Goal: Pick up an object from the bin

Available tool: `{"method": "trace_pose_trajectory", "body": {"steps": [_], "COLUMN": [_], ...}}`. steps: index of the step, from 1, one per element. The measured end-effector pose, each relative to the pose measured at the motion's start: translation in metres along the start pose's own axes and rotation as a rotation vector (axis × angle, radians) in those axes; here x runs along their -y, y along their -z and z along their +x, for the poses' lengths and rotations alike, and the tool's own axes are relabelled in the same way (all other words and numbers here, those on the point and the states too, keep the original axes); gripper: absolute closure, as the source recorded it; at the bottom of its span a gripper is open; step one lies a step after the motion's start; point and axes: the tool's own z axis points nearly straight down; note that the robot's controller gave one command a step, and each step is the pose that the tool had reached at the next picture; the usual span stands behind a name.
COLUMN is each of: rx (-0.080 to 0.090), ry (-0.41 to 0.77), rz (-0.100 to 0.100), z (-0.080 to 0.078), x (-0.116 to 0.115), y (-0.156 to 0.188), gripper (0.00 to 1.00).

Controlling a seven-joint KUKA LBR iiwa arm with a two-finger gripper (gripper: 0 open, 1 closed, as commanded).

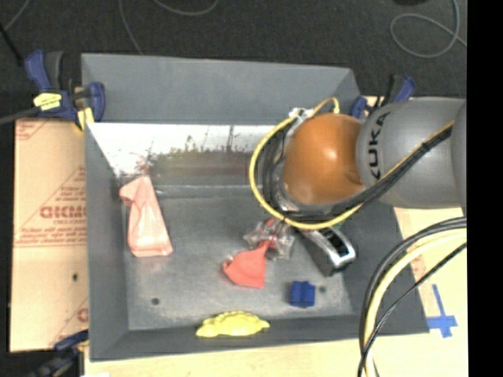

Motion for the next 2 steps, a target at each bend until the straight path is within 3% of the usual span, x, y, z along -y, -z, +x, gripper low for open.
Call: {"method": "trace_pose_trajectory", "body": {"steps": [2], "rx": [-0.002], "ry": [-0.002], "rz": [-0.003], "z": [0.0005], "x": [-0.0009], "y": [0.0034], "gripper": [1.00]}}
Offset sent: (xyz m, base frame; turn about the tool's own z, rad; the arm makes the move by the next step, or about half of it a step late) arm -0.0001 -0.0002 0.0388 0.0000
